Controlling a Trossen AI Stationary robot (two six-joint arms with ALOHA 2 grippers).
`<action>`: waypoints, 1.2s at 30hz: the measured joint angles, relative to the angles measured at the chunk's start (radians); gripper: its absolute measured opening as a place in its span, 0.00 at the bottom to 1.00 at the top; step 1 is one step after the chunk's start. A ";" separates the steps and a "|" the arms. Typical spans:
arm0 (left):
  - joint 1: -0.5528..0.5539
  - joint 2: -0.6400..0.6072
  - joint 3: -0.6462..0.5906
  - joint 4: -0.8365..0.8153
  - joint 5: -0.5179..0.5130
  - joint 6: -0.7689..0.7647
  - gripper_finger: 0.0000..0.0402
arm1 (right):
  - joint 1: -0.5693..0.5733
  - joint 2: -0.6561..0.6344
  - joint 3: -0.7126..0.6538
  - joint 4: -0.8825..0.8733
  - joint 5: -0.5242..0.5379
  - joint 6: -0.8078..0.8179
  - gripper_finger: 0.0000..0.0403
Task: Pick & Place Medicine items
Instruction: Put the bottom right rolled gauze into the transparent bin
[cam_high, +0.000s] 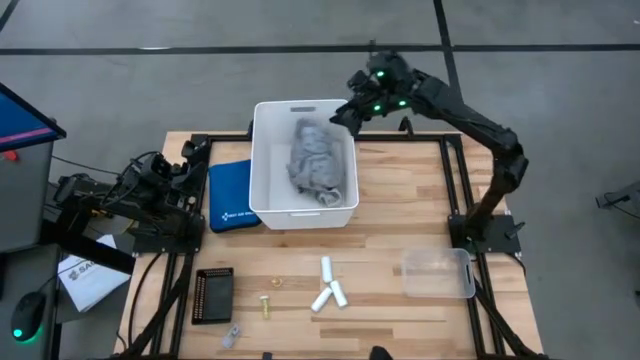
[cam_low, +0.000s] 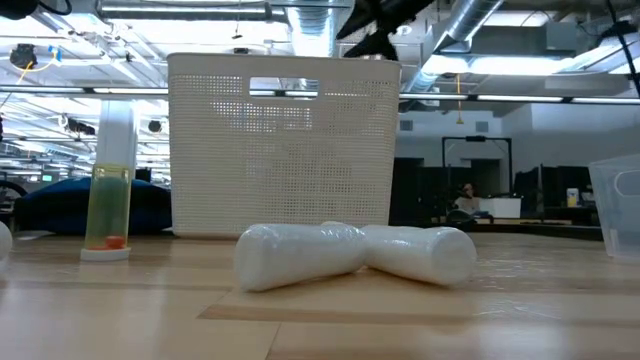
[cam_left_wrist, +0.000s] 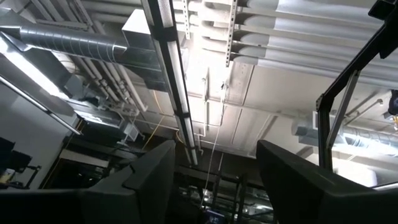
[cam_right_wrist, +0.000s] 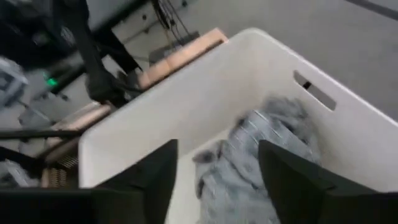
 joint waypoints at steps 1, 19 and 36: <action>0.000 0.000 0.000 -0.004 0.000 -0.011 0.55 | -0.004 -0.024 0.000 0.000 -0.017 0.014 0.58; -0.096 0.001 0.000 -0.285 0.015 -0.241 0.55 | 0.418 -0.418 0.000 -0.533 0.306 0.271 0.58; -0.106 0.000 0.000 -0.221 -0.051 -0.255 0.55 | 0.970 -0.252 -0.261 -0.362 0.485 0.869 0.55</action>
